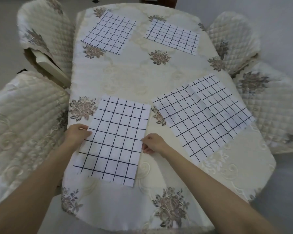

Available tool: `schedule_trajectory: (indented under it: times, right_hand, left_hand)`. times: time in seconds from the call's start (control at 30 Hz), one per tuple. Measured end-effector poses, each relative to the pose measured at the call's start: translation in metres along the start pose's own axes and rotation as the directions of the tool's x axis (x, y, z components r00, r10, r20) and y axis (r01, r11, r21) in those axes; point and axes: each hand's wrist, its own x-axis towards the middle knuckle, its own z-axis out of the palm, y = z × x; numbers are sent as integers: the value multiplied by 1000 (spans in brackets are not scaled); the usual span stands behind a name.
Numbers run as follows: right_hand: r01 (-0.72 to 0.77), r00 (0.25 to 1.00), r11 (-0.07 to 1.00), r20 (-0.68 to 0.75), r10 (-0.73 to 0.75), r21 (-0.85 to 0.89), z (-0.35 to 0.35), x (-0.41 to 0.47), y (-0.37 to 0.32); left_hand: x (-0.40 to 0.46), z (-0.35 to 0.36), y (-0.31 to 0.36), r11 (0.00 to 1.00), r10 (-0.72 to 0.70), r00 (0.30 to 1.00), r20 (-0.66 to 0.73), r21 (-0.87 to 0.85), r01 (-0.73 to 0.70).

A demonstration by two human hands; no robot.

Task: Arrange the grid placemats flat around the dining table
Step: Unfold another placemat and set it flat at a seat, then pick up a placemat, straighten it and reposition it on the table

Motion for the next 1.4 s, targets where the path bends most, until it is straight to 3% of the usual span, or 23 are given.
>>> schedule_trajectory:
  times: [0.13,0.27,0.43,0.73,0.9,1.1,1.23,1.3,1.4]
  right_hand:
    - [10,1000,996,27,-12,84,-7,-13,9]
    - [77,997,993,-30,-75,91,-30,-30,20]
    - [167,973,986,-163,-164,2,-89,-44,48]
    - [180,903,980,-383,-197,-81,-215,-59,132]
    - [167,888,958,-386,-249,-234,-275,-68,184]
    - [222,912,911,-258,-320,-347,-300,-68,204]
    - [302,894,848,-180,-411,-436,-300,-60,202]
    - [332,884,823,-151,-442,-462,-297,-59,200]
    - [350,874,804,-142,-465,-482,-294,-57,202]
  left_hand:
    - [-8,-1,0,998,50,997,-65,52,-47]
    - [-42,9,19,925,249,965,-86,318,-210]
    - [-91,47,38,801,473,881,7,413,-433]
    - [-158,162,69,627,584,782,218,490,-605]
    - [-185,239,89,410,614,660,434,539,-736]
    - [-202,298,121,36,678,452,579,588,-808]
    - [-203,314,128,-86,611,450,651,620,-780]
    - [-202,316,129,-105,594,463,658,633,-767]
    - [-203,314,131,-135,623,421,660,620,-773]
